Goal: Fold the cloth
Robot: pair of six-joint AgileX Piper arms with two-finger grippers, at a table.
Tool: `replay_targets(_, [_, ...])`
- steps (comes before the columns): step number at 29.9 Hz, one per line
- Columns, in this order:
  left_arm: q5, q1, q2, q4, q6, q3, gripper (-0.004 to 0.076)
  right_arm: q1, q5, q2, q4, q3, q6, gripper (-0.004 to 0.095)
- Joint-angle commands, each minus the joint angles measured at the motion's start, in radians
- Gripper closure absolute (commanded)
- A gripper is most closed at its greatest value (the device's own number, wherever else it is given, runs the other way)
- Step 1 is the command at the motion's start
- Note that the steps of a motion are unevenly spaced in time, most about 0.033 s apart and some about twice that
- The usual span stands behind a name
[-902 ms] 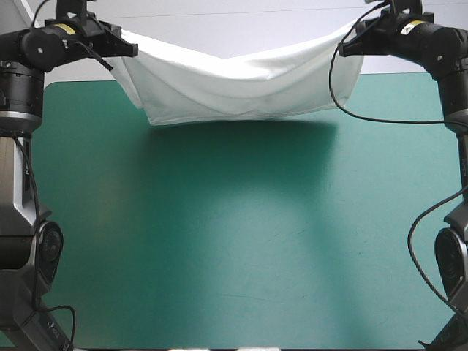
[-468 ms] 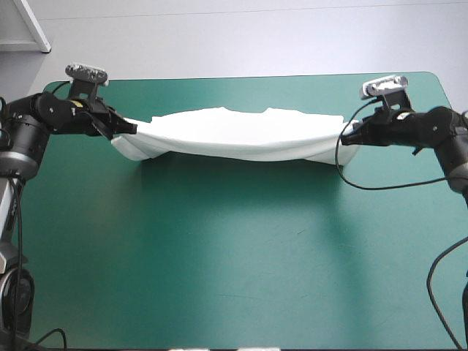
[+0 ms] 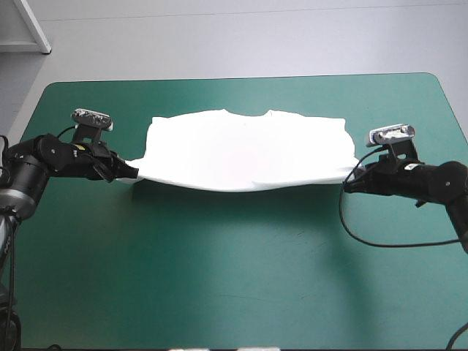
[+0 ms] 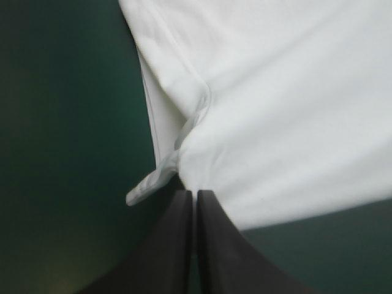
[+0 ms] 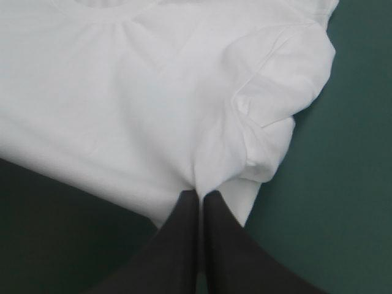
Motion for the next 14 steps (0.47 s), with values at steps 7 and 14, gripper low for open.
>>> replay_targets(7, [-0.019, 0.002, -0.176, -0.032, -0.007, 0.209, 0.0705, -0.008, 0.027, -0.162, -0.093, 0.209, 0.101, 0.0921])
replay_targets(14, [0.075, 0.002, -0.305, -0.021, -0.028, 0.395, 0.0705, -0.008, 0.099, -0.237, -0.193, 0.324, 0.228, 0.0921])
